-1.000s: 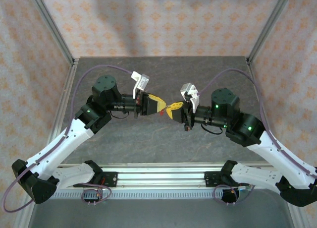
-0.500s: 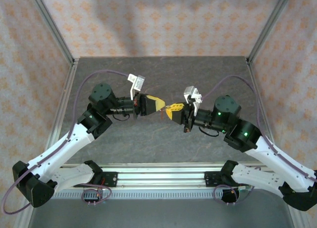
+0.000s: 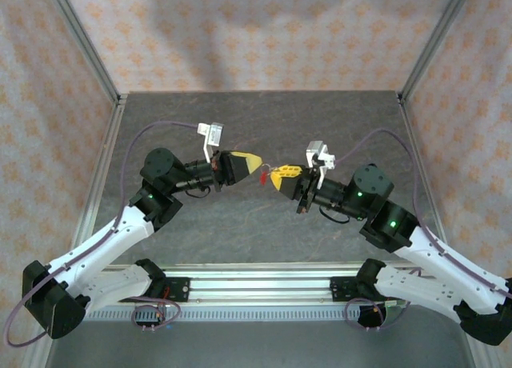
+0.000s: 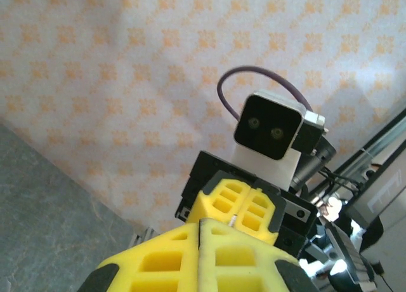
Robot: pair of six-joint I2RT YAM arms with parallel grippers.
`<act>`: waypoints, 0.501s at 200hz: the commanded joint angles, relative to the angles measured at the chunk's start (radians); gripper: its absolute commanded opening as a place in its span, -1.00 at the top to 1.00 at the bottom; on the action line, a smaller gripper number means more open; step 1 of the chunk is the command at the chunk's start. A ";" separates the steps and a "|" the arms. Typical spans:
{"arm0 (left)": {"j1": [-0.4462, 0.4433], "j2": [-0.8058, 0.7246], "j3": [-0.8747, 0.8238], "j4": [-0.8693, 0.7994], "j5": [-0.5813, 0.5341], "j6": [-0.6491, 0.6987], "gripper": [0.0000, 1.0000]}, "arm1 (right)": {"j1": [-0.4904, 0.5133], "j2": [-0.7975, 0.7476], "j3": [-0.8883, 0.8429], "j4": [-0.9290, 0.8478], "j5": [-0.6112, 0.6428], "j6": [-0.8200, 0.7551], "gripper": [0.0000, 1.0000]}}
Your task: Remove the keys from the keyring
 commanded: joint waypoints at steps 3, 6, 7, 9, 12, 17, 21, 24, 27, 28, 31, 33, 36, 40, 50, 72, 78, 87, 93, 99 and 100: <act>0.012 -0.029 -0.018 0.141 -0.054 -0.041 0.94 | 0.011 -0.026 0.005 0.070 0.043 0.028 1.00; 0.012 -0.032 -0.018 0.136 -0.055 -0.039 0.85 | 0.010 -0.026 0.011 0.061 0.046 0.024 1.00; 0.012 -0.033 -0.019 0.134 -0.056 -0.037 0.83 | 0.010 -0.025 0.013 0.057 0.046 0.022 1.00; 0.012 -0.036 -0.019 0.128 -0.057 -0.034 0.77 | 0.010 -0.024 0.017 0.050 0.046 0.018 1.00; 0.012 -0.042 -0.020 0.119 -0.062 -0.027 0.70 | 0.010 -0.024 0.023 0.036 0.046 0.011 1.00; 0.012 -0.053 -0.020 0.094 -0.067 -0.009 0.62 | 0.010 -0.022 0.034 0.014 0.046 0.004 1.00; 0.011 -0.063 -0.017 0.069 -0.071 0.009 0.59 | 0.011 -0.020 0.042 -0.003 0.045 -0.002 1.00; 0.012 -0.070 -0.014 0.045 -0.074 0.025 0.57 | 0.010 -0.017 0.050 -0.018 0.043 -0.008 1.00; 0.014 -0.078 -0.009 0.019 -0.078 0.041 0.55 | 0.010 -0.015 0.057 -0.033 0.038 -0.014 1.00; 0.013 -0.080 -0.007 0.009 -0.080 0.047 0.54 | 0.009 -0.014 0.060 -0.038 0.038 -0.016 1.00; 0.013 -0.089 -0.001 -0.020 -0.084 0.065 0.51 | 0.009 -0.012 0.069 -0.056 0.036 -0.021 1.00; 0.014 -0.095 0.004 -0.041 -0.088 0.078 0.48 | 0.009 -0.010 0.075 -0.068 0.036 -0.024 1.00; 0.015 -0.102 0.011 -0.071 -0.090 0.097 0.44 | 0.009 -0.007 0.083 -0.087 0.034 -0.030 1.00; 0.016 -0.111 0.022 -0.111 -0.092 0.124 0.40 | 0.010 -0.003 0.095 -0.112 0.030 -0.039 1.00; 0.018 -0.128 0.062 -0.221 -0.085 0.195 0.36 | 0.010 0.011 0.128 -0.178 0.016 -0.061 1.00; 0.019 -0.116 0.180 -0.464 -0.042 0.341 0.20 | 0.003 0.059 0.225 -0.342 -0.020 -0.115 1.00; 0.019 -0.103 0.211 -0.519 -0.026 0.375 0.17 | -0.002 0.070 0.245 -0.372 -0.039 -0.120 1.00; 0.019 -0.080 0.254 -0.580 0.005 0.404 0.10 | -0.011 0.083 0.267 -0.399 -0.078 -0.125 1.00; 0.019 -0.063 0.276 -0.610 0.031 0.419 0.09 | -0.016 0.090 0.276 -0.407 -0.098 -0.127 1.00; 0.019 -0.048 0.297 -0.632 0.052 0.428 0.05 | -0.018 0.095 0.285 -0.415 -0.119 -0.129 1.00; 0.019 -0.046 0.300 -0.634 0.055 0.429 0.04 | -0.020 0.095 0.287 -0.416 -0.122 -0.130 1.00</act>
